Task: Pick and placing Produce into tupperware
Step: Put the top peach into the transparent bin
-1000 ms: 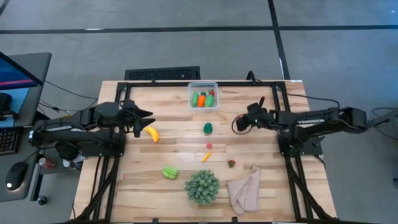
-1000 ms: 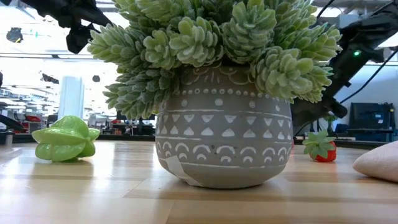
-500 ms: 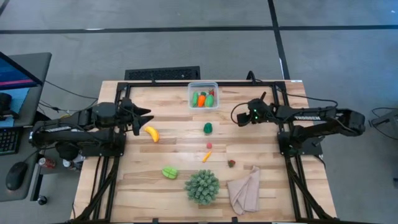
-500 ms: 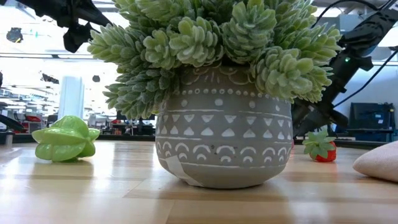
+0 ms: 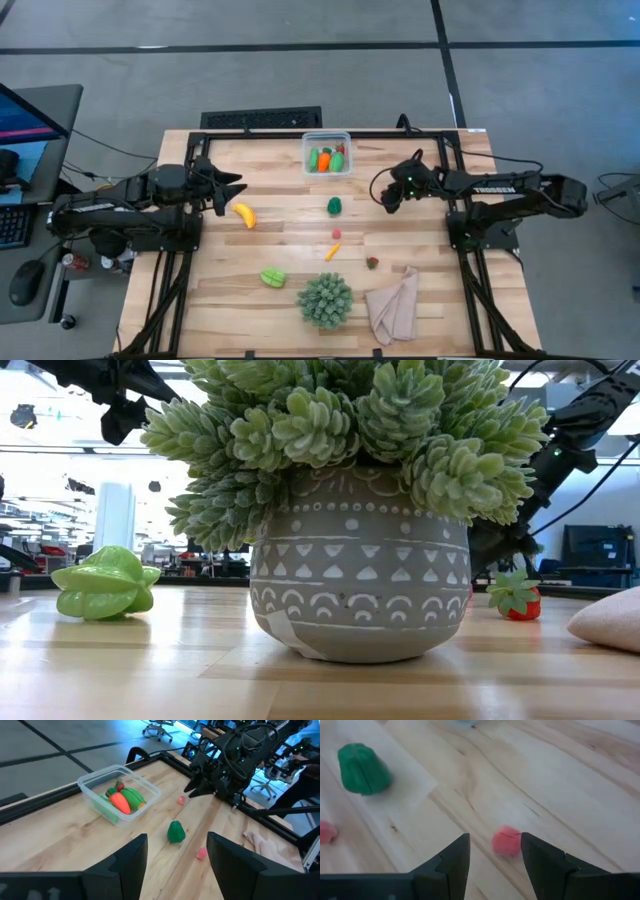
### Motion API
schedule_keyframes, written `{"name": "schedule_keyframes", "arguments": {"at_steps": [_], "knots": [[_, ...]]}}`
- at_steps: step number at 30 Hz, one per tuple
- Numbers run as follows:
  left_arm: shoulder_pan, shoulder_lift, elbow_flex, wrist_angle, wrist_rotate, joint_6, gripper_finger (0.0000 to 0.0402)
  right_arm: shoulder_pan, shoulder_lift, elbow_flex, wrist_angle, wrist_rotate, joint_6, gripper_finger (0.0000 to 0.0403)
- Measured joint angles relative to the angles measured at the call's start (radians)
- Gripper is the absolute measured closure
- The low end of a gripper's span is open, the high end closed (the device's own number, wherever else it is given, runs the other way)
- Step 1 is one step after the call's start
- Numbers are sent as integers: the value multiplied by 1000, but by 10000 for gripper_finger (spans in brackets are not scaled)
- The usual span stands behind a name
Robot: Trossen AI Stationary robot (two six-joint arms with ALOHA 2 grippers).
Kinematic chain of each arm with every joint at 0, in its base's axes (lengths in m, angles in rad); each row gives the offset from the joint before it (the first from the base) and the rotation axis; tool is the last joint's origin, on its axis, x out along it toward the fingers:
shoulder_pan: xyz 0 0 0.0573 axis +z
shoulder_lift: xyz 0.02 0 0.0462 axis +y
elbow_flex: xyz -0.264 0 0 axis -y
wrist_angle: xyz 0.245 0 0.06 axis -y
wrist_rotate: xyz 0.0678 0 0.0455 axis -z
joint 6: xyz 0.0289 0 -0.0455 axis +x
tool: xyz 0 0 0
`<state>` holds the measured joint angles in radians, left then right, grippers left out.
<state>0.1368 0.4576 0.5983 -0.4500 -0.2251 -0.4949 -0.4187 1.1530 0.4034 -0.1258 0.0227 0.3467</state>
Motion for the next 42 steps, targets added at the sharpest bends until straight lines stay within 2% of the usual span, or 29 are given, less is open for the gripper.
{"name": "schedule_keyframes", "arguments": {"at_steps": [8, 18, 26, 42], "knots": [[0, 0, 0, 0, 0, -7, 207, 11, 75, 1, 8, 2, -10, 234], [0, 0, 0, 0, 0, -18, 207, 13, 167, 1, 117, 30, 33, 234], [0, 0, 0, 0, -5, -21, 207, 40, 179, 1, 140, 31, -164, 234], [0, 0, 0, -2, -23, -21, 207, 37, 199, 1, 134, 51, -181, 234]]}}
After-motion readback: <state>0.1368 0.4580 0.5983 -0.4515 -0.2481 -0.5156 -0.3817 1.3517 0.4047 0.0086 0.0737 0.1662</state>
